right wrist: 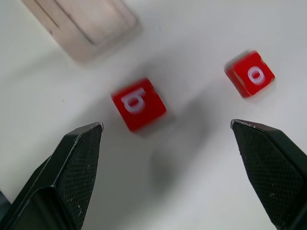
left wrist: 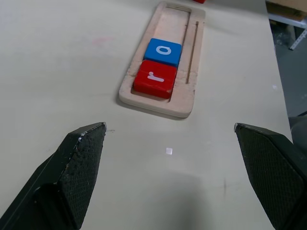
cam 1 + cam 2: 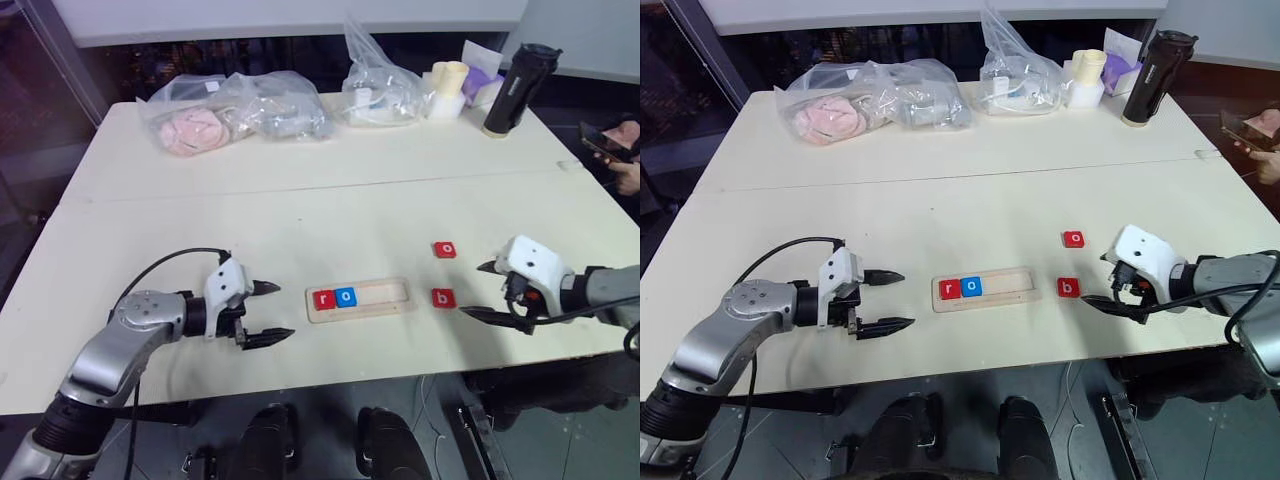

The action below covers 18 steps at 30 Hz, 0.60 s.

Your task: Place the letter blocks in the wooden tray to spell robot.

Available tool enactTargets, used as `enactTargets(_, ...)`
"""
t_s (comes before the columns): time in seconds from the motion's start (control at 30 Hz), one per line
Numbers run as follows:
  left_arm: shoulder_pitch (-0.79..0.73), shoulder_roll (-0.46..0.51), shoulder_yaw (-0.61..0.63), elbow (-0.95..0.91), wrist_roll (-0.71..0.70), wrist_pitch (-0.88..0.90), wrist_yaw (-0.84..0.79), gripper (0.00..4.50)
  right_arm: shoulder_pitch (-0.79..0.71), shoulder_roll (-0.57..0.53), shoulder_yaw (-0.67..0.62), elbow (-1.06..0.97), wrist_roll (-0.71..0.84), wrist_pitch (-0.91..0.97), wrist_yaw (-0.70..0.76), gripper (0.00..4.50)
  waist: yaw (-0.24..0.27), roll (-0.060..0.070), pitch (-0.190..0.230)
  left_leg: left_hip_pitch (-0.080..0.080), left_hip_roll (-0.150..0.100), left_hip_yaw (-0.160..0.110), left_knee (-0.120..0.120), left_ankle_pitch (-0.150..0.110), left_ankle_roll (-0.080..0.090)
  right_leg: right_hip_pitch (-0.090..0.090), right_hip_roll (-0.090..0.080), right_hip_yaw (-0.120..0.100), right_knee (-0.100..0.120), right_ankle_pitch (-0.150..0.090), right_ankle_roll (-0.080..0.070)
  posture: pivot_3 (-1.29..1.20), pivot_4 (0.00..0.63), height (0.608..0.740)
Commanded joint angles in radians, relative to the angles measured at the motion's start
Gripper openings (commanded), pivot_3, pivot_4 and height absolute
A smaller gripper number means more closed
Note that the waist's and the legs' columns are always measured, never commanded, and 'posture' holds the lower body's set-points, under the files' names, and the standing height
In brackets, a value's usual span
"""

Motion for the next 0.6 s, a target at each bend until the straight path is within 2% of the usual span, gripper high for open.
enactTargets(0.03, 0.001, 0.01, 0.013, -0.037, -0.015, 0.008, -0.004, 4.5, -0.041, -0.009, 0.012, 0.085, -0.017, -0.093, 0.071, 4.41, 0.003, 0.0, 0.0, 0.0, 0.0, 0.0, 0.0, 0.0, 0.0, 0.0, 0.0, 0.0, 0.0, 0.0, 0.0, 0.0, 0.15, 0.725)
enactTargets(0.33, 0.011, 0.011, 0.021, -0.074, -0.022, 0.043, 0.012, 4.5, -0.211, 0.053, 0.138, 0.314, -0.065, -0.212, 0.2, 4.41, 0.014, 0.0, 0.0, 0.001, 0.002, 0.0, 0.006, 0.0, 0.0, 0.002, 0.001, 0.0, 0.002, 0.001, -0.001, 0.0, 0.15, 0.725)
enactTargets(0.6, 0.04, 0.022, 0.039, -0.12, -0.041, 0.075, 0.041, 4.5, -0.245, 0.095, 0.183, 0.373, -0.098, -0.236, 0.242, 4.41, 0.015, 0.001, 0.0, 0.001, 0.002, 0.0, 0.007, 0.0, 0.0, 0.003, 0.002, 0.0, 0.002, 0.001, -0.002, 0.0, 0.15, 0.725)
